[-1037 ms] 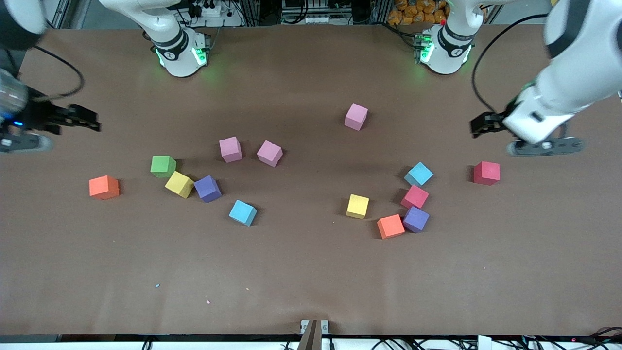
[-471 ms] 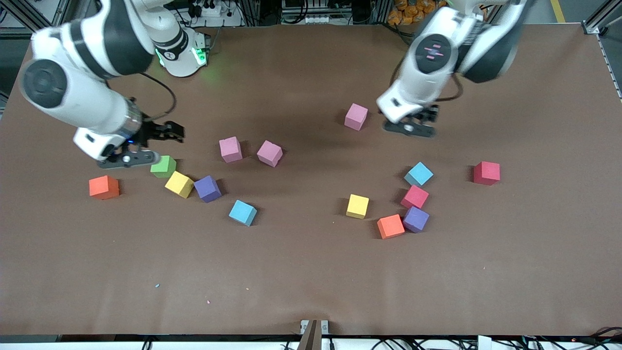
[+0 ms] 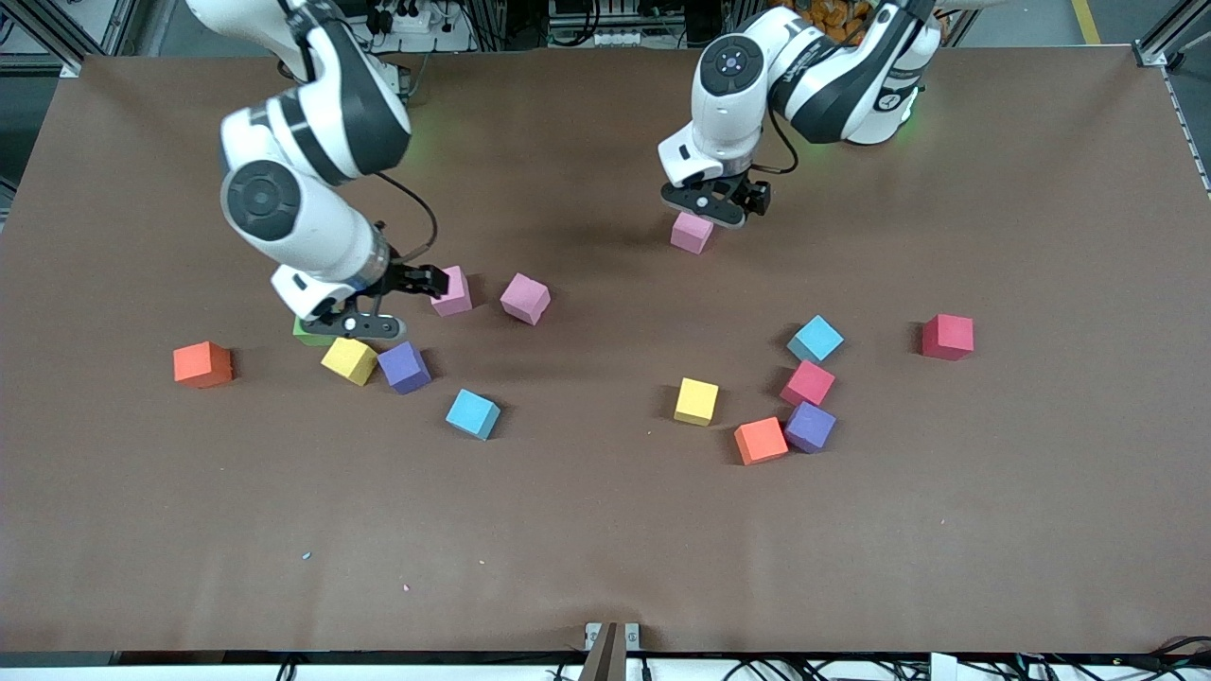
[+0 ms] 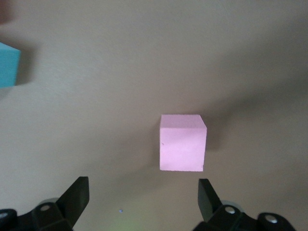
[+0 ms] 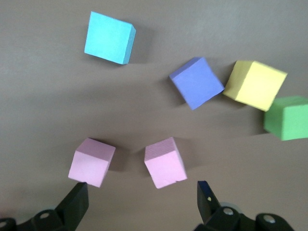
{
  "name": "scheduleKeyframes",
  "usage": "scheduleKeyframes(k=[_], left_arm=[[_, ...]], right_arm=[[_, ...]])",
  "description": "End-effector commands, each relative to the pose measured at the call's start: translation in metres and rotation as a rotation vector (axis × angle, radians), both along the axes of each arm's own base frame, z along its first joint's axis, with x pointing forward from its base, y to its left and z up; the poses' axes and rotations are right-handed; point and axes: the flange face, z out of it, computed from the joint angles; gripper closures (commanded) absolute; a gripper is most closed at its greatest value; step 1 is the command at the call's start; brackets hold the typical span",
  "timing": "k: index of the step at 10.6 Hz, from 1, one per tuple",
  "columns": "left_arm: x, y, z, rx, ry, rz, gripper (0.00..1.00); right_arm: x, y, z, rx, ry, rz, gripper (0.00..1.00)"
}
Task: Arrange 11 blocks into digit 3
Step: 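Close both grippers on the pink blocks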
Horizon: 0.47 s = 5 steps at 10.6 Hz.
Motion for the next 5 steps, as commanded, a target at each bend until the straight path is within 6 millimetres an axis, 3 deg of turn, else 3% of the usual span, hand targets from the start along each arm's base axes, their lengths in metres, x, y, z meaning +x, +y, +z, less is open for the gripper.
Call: scheduleKeyframes(k=[1, 3, 5], left_arm=[[-0.009, -0.001, -0.021, -0.065, -0.019, -0.013, 0.0], [-0.013, 0.003, -0.044, -0.094, 0.003, -0.008, 0.0], [-0.012, 0.001, -0.053, -0.115, 0.02, 0.006, 0.0]], right_arm=[[-0.009, 0.022, -0.032, -0.013, 0.028, -0.204, 0.0], [-0.018, 0.057, -0.058, -0.049, 0.016, -0.38, 0.0], [-0.03, 0.091, -0.089, -0.067, -0.008, -0.445, 0.0]])
